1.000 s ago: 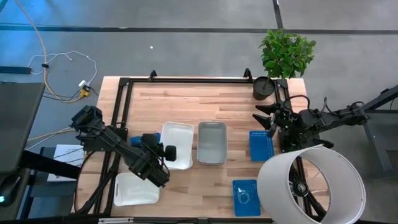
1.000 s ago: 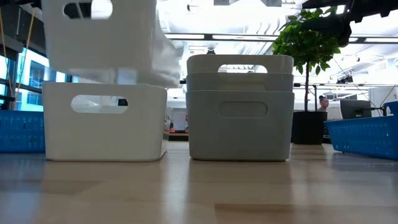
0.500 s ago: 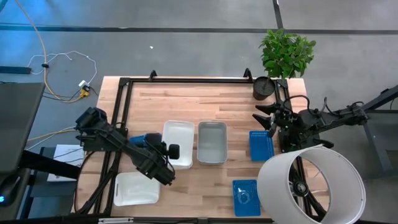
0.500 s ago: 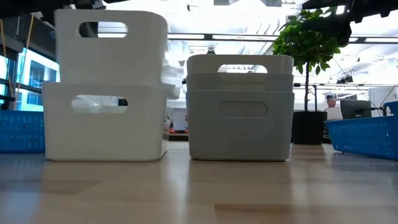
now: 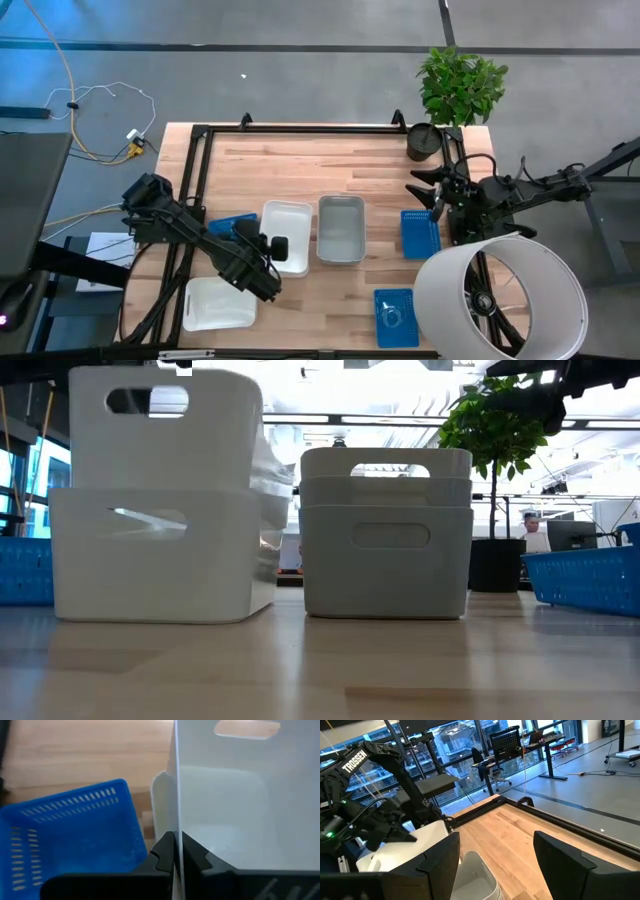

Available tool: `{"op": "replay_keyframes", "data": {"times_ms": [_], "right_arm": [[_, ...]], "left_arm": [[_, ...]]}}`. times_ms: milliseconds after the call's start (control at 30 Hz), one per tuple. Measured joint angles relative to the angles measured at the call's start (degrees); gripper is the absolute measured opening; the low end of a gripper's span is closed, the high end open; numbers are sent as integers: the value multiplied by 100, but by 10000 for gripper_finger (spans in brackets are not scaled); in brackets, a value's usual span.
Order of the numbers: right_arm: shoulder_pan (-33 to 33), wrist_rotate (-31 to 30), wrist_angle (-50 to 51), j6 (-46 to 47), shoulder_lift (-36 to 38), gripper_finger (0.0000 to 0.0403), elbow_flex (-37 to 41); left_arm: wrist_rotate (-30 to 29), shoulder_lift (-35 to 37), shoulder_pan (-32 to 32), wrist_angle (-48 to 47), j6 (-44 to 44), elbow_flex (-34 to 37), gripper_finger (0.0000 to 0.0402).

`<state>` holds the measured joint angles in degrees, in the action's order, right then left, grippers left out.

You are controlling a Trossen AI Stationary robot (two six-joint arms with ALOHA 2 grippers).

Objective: Stack baskets by color
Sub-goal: Stack the top middle white bin on top of the other middle white bin

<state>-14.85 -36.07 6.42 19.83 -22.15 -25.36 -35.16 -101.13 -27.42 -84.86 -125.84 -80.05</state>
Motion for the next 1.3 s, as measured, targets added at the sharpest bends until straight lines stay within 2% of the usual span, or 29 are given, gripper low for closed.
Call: {"op": "replay_keyframes", "data": {"times_ms": [433, 867, 1300], "right_arm": [[0, -55, 117, 71, 0, 240, 0], [0, -134, 113, 221, 0, 240, 0], [0, -291, 116, 221, -2, 240, 0]], "left_arm": [[59, -23, 83, -161, 24, 16, 0], [-177, -23, 552, 67, 163, 539, 0], [-497, 314, 216, -315, 188, 176, 0]]}}
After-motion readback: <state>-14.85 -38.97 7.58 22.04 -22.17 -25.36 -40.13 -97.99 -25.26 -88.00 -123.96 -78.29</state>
